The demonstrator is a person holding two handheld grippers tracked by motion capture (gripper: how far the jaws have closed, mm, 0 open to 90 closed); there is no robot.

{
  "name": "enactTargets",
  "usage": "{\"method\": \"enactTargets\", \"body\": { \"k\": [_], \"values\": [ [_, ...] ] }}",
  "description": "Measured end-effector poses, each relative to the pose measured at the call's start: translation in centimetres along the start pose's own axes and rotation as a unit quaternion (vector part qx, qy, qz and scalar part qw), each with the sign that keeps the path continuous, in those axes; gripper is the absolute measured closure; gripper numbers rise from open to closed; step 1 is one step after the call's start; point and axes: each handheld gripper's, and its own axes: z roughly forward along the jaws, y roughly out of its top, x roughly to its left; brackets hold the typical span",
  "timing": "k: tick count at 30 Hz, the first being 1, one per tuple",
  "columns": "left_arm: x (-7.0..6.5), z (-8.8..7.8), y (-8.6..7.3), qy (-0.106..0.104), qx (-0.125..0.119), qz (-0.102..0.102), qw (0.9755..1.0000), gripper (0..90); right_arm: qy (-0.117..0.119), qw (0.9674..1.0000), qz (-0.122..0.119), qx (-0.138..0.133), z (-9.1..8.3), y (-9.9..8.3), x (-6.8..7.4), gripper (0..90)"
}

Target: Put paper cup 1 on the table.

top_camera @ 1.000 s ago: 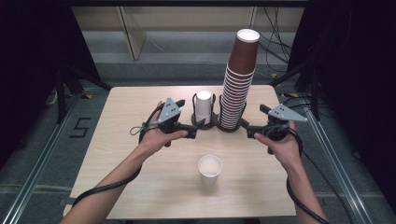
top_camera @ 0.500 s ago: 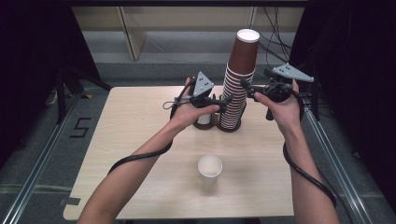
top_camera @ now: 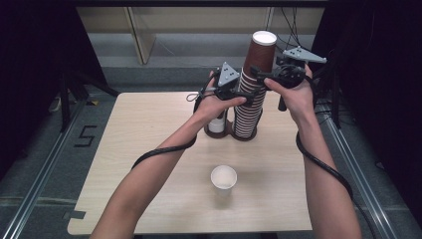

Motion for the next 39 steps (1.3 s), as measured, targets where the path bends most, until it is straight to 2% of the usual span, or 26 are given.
{"method": "enactTargets", "body": {
  "k": [6,17,19,21,23,28,39],
  "values": [
    [0.3,1.1,0.0,-0.009,0.008,-0.021,0.9997,1.7,0.0,1.0,0.003,0.006,0.9,1.0,0.2,0.4],
    [0.6,2.1,0.1,-0.008,0.013,-0.029,0.9995,1.4,-0.001,0.9999,-0.007,0.014,2.0,1.4,0.2,3.1],
    [0.5,2.3,0.2,-0.011,0.011,-0.03,0.9994,2.7,0.0,0.9999,0.002,0.016,2.5,1.2,0.2,7.1],
    [0.4,2.4,0.2,-0.013,0.011,-0.031,0.9994,4.3,-0.004,0.9999,-0.004,0.012,2.6,1.1,0.1,9.6],
    [0.4,2.5,0.2,-0.013,0.011,-0.034,0.9993,4.5,-0.008,0.9999,0.0,0.009,2.5,1.1,0.0,13.7],
    [0.4,2.6,0.2,-0.012,0.009,-0.046,0.9988,4.3,-0.009,0.9999,0.009,0.008,2.4,1.1,0.0,14.7],
    [0.5,2.6,0.2,-0.012,0.011,-0.044,0.9989,4.3,-0.01,0.9999,0.009,0.004,2.3,1.4,-0.1,16.0]
  ]
}}
